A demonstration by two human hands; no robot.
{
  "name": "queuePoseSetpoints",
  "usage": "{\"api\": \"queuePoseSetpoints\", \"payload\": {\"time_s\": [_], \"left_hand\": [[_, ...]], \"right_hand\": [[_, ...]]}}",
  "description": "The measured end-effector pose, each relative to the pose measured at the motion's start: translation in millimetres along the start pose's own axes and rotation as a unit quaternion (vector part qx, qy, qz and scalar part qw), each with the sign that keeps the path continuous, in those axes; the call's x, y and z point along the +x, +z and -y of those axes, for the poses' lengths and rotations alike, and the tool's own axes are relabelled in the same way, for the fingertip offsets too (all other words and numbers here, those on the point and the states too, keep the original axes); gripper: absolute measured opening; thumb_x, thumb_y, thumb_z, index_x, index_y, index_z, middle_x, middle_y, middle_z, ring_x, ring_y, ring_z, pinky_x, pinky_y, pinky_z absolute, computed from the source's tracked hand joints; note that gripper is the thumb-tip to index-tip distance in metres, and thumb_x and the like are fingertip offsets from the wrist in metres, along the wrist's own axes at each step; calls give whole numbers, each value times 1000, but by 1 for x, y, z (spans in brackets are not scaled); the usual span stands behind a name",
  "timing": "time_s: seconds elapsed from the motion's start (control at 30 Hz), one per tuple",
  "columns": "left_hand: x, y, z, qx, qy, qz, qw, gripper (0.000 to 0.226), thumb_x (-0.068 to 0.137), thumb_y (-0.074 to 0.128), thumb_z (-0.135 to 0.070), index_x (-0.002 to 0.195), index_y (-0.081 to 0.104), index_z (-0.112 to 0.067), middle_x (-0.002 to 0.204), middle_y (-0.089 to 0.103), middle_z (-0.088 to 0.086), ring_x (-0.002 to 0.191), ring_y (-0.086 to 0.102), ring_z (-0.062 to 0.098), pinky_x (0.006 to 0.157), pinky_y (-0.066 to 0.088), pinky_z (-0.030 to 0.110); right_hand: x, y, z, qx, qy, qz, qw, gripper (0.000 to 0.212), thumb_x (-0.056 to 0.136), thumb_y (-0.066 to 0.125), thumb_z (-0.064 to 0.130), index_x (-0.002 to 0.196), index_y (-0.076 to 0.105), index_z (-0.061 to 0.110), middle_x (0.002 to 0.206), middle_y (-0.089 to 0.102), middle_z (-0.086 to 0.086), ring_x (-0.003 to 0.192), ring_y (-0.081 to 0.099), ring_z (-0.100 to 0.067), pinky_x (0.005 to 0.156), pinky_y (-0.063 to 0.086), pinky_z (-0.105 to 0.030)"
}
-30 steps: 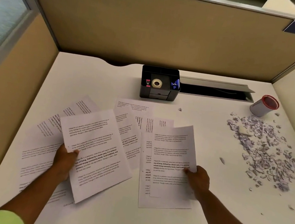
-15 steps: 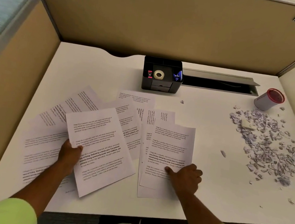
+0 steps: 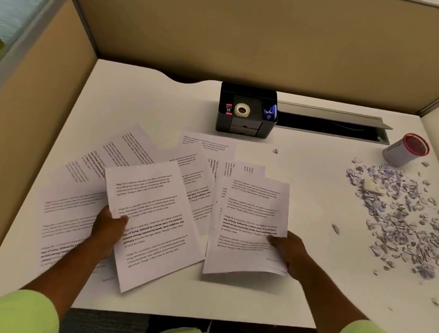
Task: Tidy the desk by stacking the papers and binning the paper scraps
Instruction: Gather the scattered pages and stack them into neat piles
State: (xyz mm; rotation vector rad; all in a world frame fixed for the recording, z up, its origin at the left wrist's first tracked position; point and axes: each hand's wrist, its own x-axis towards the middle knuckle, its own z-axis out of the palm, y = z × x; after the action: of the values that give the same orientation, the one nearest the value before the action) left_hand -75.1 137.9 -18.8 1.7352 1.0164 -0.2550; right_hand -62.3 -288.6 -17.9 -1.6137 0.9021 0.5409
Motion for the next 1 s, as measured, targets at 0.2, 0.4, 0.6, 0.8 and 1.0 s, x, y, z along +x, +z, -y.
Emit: {"api": "queuePoseSetpoints", "payload": {"time_s": [0.2,0.4,0.6,0.8,1.0], "left_hand": [[-4,-2,-6,-20,5,4,1000,37,95,55,1,131,54,-8,125,62,13,103,59,27,86,48,35],[-10,3,-27,-77,15,57,995,38,97,50,-2,134,55,-12,127,63,11,109,60,28,93,48,39],[-26,21,-63,-149,5,217,965,31,97,52,-1,126,61,-8,122,66,19,108,64,36,97,50,53],[-72,44,-107,-277,-56,335,899,30,96,45,1,121,60,-2,119,67,21,111,62,37,96,50,53],[-89,43,-124,-255,-62,400,878,39,86,54,-4,123,62,1,116,68,22,96,69,34,78,60,44]], "right_hand": [[-2,-19,23,-17,-90,-7,996,18,95,68,3,100,71,20,109,75,-7,94,71,-24,92,56,-41],[-11,-15,40,63,-122,69,988,25,96,67,4,120,68,11,118,76,-10,107,72,-34,98,56,-50],[-29,13,61,89,-133,171,972,34,93,66,2,126,66,9,121,75,-9,110,72,-31,91,60,-44],[-47,45,70,93,-126,217,963,48,78,76,10,125,67,6,120,74,-17,107,70,-44,92,58,-57],[-53,49,71,176,-22,313,933,59,72,75,12,130,67,6,130,68,-22,111,66,-43,99,53,-59]]}}
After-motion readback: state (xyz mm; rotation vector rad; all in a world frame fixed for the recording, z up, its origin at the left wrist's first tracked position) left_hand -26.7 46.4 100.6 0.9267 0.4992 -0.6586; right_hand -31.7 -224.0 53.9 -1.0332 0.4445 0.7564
